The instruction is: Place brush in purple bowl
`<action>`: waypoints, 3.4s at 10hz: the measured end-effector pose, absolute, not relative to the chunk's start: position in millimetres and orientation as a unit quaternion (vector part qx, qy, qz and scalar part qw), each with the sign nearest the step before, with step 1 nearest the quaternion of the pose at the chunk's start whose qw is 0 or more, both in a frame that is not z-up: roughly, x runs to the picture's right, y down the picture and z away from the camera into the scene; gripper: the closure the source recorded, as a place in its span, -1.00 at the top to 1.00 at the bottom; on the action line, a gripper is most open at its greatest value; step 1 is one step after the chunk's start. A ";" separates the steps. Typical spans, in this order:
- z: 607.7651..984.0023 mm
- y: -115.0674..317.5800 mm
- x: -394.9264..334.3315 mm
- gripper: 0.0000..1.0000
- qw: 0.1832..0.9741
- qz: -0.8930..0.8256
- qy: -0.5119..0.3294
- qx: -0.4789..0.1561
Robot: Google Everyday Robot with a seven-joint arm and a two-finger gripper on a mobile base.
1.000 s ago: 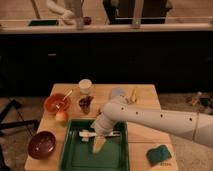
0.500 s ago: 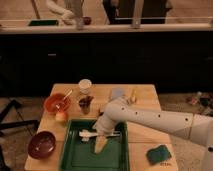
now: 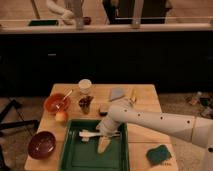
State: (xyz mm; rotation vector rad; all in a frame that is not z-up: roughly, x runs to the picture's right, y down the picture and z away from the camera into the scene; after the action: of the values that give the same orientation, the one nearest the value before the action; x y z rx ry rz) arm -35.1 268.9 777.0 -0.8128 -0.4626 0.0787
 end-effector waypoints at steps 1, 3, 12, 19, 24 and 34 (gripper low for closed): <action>780.9 268.9 -33.1 0.60 0.896 0.040 -0.214 -0.386; 788.2 269.6 -32.4 0.60 0.902 0.042 -0.198 -0.380; 809.8 266.1 -35.4 -0.27 0.900 0.060 -0.183 -0.392; 786.9 252.2 -38.9 -1.00 0.903 0.045 -0.210 -0.372; 755.3 231.5 -46.6 -1.00 0.910 0.022 -0.243 -0.334; 665.0 192.5 -167.8 -1.00 0.888 -0.132 -0.335 -0.287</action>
State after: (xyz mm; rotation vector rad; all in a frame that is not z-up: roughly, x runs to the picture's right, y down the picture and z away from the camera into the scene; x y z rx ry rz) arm -167.8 192.5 665.0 -0.5967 -0.6952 -0.2737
